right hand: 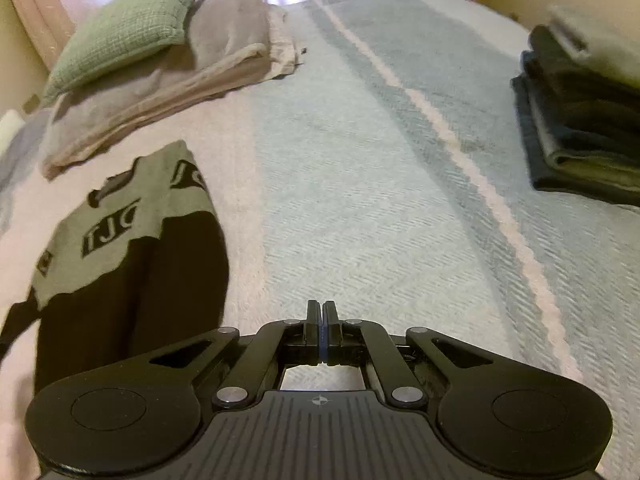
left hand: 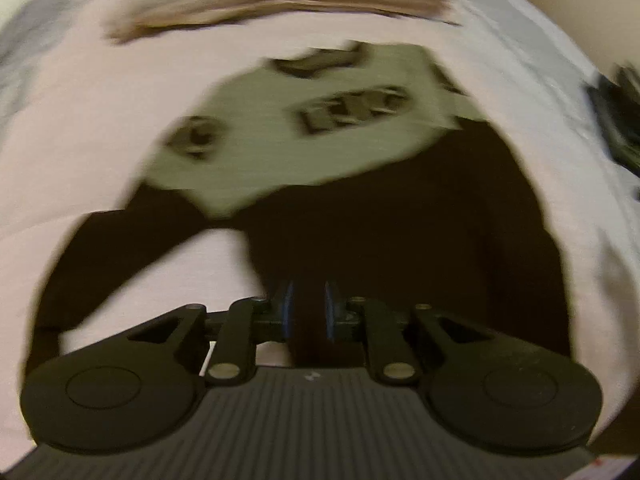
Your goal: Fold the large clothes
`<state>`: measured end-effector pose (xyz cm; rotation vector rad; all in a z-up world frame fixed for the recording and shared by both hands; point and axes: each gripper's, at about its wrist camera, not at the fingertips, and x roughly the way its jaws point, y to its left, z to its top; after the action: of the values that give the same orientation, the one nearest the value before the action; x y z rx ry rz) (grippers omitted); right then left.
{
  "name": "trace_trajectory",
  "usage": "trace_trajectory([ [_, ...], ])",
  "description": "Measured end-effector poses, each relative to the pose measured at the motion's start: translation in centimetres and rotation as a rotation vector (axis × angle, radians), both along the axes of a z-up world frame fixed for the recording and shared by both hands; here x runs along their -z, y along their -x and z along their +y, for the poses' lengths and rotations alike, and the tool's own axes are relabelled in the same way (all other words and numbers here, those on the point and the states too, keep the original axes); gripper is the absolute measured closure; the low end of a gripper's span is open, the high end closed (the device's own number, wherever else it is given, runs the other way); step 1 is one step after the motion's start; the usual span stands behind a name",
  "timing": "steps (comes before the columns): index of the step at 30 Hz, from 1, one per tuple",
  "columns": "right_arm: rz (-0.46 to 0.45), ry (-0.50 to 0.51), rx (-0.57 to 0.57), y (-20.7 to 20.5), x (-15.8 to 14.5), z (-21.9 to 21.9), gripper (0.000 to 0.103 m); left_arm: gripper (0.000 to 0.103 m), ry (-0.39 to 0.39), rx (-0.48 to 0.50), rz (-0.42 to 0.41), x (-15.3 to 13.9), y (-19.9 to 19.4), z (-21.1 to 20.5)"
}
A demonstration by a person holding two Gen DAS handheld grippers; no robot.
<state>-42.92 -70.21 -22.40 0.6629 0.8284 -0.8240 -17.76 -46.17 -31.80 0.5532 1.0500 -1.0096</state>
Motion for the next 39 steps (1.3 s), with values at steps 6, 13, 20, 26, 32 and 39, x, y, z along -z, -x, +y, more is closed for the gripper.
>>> trace_trajectory([
  [6, -0.049, -0.114, -0.233, -5.9, 3.7, 7.0, 0.090, 0.081, -0.014, 0.129, -0.011, 0.6, 5.5, -4.8],
  [13, 0.052, -0.131, -0.389, -13.5, 8.7, 15.6, 0.047, 0.079, -0.039, 0.130, -0.010, 1.8, 4.9, -3.2],
  [20, 0.125, -0.058, -0.265, -12.7, 9.2, 15.9, 0.083, 0.076, -0.050, 0.128, -0.024, 1.2, 2.7, 1.1],
  [26, 0.061, -0.059, -0.152, -7.8, 5.2, 13.3, 0.103, 0.076, -0.018, 0.134, -0.013, 0.1, 2.6, 1.7],
  [32, -0.018, 0.043, 0.070, -0.2, -1.9, 6.3, 0.103, 0.076, 0.016, 0.165, 0.006, -0.3, 3.7, -0.1],
  [39, 0.045, 0.165, 0.146, 5.8, -4.4, -6.4, 0.103, 0.076, 0.027, 0.180, -0.004, 0.1, 5.1, -4.8],
])
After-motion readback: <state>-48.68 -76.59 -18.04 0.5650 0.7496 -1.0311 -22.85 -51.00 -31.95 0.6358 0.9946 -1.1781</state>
